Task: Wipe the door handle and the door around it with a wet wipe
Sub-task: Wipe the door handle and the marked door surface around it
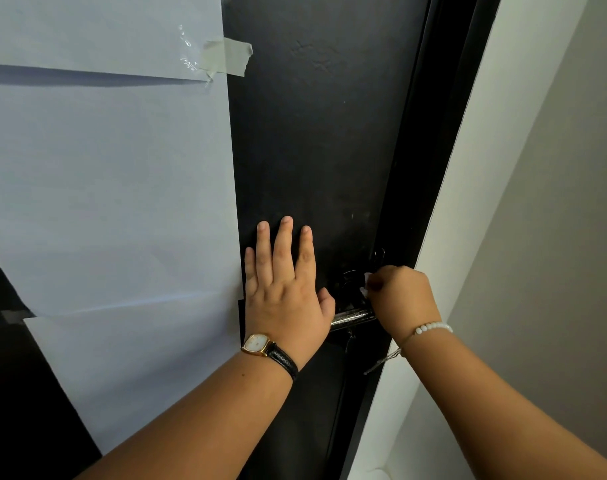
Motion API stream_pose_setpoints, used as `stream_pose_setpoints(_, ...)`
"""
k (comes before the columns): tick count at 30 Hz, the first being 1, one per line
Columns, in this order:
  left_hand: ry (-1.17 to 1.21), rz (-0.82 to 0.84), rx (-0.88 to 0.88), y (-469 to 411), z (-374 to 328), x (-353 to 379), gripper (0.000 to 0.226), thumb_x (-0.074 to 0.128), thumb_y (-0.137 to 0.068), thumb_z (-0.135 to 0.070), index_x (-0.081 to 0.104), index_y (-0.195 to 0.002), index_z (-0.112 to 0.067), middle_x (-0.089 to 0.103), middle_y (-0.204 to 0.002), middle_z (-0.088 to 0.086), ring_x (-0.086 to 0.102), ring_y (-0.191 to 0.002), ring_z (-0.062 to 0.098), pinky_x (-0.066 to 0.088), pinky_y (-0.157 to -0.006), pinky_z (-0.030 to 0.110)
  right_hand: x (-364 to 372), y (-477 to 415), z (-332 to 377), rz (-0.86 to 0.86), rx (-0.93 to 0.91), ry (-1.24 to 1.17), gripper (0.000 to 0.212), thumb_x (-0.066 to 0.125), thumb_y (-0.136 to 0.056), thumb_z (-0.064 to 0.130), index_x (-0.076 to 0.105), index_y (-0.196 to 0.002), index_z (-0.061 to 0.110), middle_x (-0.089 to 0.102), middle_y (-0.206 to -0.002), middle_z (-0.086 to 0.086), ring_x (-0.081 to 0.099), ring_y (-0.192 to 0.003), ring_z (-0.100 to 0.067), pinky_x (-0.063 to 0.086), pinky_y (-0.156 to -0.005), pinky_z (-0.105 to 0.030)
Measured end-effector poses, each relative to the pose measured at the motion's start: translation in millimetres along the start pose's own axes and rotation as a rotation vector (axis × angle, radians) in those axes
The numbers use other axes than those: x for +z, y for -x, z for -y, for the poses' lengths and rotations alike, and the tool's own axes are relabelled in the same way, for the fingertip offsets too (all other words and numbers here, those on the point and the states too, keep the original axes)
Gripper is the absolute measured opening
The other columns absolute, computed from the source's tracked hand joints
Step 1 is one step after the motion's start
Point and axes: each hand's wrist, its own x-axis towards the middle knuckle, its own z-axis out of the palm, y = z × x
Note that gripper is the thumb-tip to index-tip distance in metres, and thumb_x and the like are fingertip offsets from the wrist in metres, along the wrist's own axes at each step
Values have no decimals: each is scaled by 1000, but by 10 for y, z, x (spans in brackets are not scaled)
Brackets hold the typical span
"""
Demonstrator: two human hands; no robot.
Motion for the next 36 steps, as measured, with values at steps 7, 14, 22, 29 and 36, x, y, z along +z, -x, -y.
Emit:
stream_pose_setpoints(7,0,5,4,-6,0,2,83,64,-66,-34,32,-141,-16,20,-149,10,11,-141,34,11,-111,48,-137,-21,57,-181,-86,-73,17,67,-79,14,70,-95,9,69,-99,-12,64,-87,-28,36,-70,-18)
stream_pose_setpoints(14,2,4,2,-5,5,5,82,64,-67,-34,33,-141,-15,24,-149,12,11,-140,34,12,-110,48,5,-26,4,-148,-101,-23,27,68,-79,22,67,-105,15,67,-106,-12,63,-95,-30,46,-79,-25)
stream_pose_setpoints(22,0,2,1,-3,6,13,81,60,-68,-34,31,-141,-15,21,-150,11,9,-141,35,11,-112,47,55,29,5,-135,-24,-225,30,61,-87,16,60,-117,11,66,-118,-10,59,-110,-25,38,-87,-16)
stream_pose_setpoints(29,-2,7,1,7,4,19,81,60,-69,-35,31,-141,-14,21,-150,13,9,-141,35,13,-111,48,44,-11,15,-101,-114,-126,29,65,-82,9,62,-111,6,61,-116,-14,61,-103,-30,39,-75,-18)
stream_pose_setpoints(36,7,11,-2,7,-9,22,81,59,-68,-35,30,-142,-15,17,-150,11,7,-141,35,12,-111,47,79,96,79,-231,-128,-330,15,54,-86,2,61,-100,5,54,-98,0,47,-57,7,40,-60,4)
